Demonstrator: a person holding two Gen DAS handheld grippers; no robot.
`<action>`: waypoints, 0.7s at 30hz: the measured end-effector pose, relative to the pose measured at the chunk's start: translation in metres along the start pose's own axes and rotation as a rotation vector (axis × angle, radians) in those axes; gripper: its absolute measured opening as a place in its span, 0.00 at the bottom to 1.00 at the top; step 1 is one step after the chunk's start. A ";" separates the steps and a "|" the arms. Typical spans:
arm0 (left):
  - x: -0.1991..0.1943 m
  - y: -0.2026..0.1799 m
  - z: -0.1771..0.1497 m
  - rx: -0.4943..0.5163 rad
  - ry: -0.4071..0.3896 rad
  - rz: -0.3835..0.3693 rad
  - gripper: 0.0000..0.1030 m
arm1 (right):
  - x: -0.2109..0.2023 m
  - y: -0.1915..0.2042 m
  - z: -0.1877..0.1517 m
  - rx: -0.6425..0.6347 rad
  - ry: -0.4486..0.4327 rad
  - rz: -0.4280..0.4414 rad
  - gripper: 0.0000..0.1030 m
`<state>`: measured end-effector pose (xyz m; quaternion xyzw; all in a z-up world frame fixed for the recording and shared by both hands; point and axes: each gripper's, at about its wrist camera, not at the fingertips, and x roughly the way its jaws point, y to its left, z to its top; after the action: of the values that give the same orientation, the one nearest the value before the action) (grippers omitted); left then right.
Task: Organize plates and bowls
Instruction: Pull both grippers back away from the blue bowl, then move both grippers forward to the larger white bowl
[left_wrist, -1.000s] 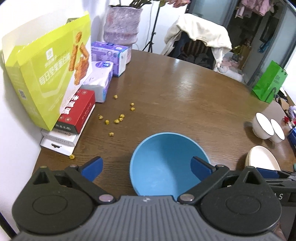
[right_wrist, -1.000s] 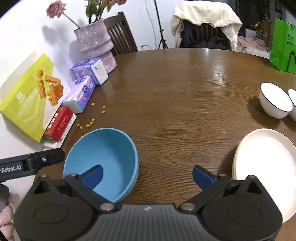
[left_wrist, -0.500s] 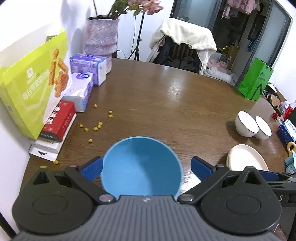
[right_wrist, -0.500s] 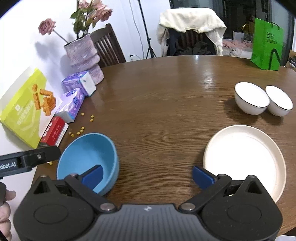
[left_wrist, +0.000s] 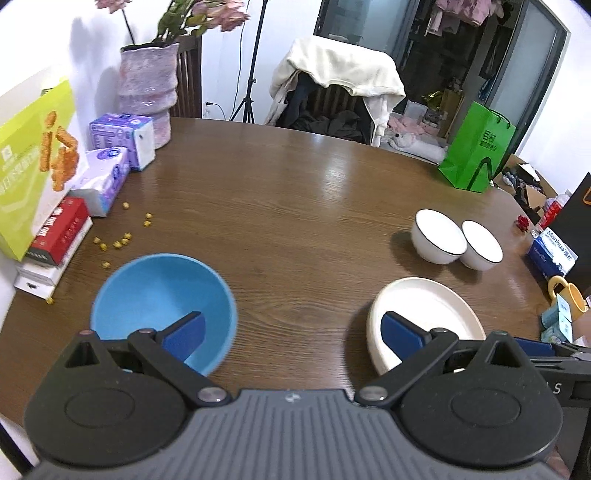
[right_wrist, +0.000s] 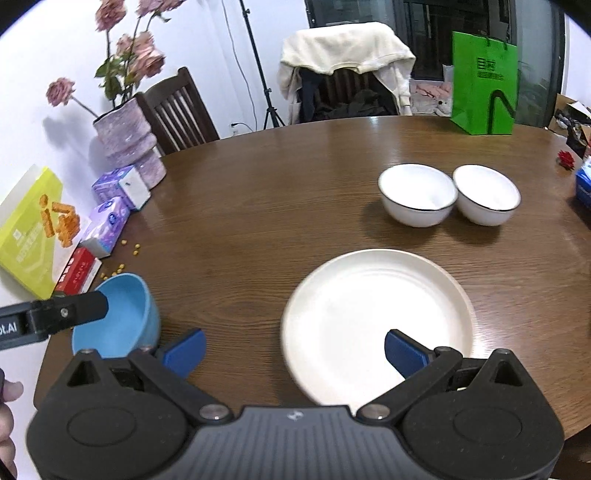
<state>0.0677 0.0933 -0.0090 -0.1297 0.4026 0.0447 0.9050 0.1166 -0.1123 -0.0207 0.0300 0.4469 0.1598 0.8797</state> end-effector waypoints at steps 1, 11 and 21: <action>-0.001 -0.006 -0.002 -0.002 -0.002 0.001 1.00 | -0.003 -0.007 -0.001 -0.002 -0.002 0.001 1.00; -0.005 -0.070 -0.016 -0.015 -0.030 0.012 1.00 | -0.030 -0.072 0.000 -0.039 -0.028 0.014 1.00; -0.012 -0.117 -0.026 -0.028 -0.048 0.024 1.00 | -0.046 -0.120 0.003 -0.059 -0.028 0.049 1.00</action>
<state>0.0623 -0.0264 0.0067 -0.1365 0.3817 0.0643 0.9119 0.1245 -0.2400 -0.0064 0.0170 0.4288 0.1940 0.8821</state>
